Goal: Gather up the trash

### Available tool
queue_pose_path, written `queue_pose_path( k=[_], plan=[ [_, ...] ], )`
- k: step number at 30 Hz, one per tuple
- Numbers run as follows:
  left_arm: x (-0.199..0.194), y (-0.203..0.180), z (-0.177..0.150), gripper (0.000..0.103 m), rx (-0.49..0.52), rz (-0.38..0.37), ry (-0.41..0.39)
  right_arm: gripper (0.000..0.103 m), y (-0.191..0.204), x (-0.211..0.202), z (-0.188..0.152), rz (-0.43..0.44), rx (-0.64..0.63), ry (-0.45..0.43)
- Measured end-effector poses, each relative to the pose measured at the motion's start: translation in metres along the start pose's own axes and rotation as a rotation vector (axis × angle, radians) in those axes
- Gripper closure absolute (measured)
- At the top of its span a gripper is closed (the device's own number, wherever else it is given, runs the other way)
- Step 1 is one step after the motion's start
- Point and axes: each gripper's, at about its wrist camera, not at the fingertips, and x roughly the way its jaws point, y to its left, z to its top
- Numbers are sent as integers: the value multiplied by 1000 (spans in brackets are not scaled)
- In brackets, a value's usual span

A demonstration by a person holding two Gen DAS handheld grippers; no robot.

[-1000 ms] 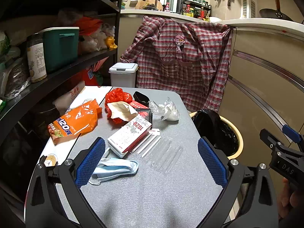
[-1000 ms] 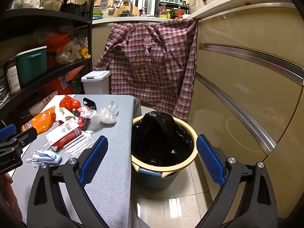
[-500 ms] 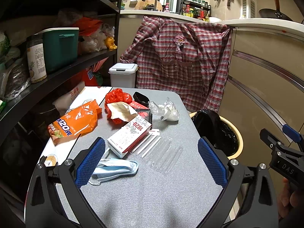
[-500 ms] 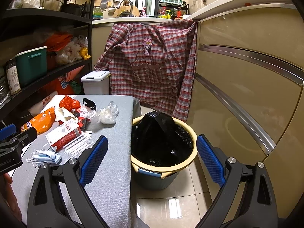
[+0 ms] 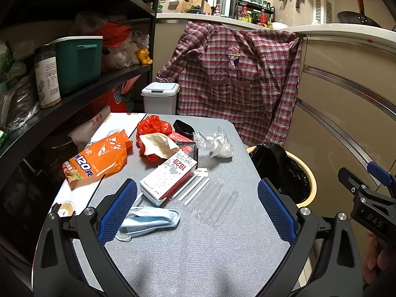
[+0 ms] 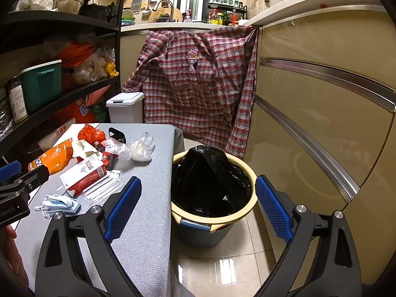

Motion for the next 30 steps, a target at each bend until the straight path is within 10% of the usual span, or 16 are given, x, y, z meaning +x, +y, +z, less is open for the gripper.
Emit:
queue_pose_path(
  k=[22, 30],
  plan=[
    [-4, 1, 6, 9, 23, -7, -20, 37, 4, -8, 11, 11, 19, -35],
    [-5, 18, 46, 24, 76, -43, -15, 52, 6, -17, 69, 101, 47, -76]
  ],
)
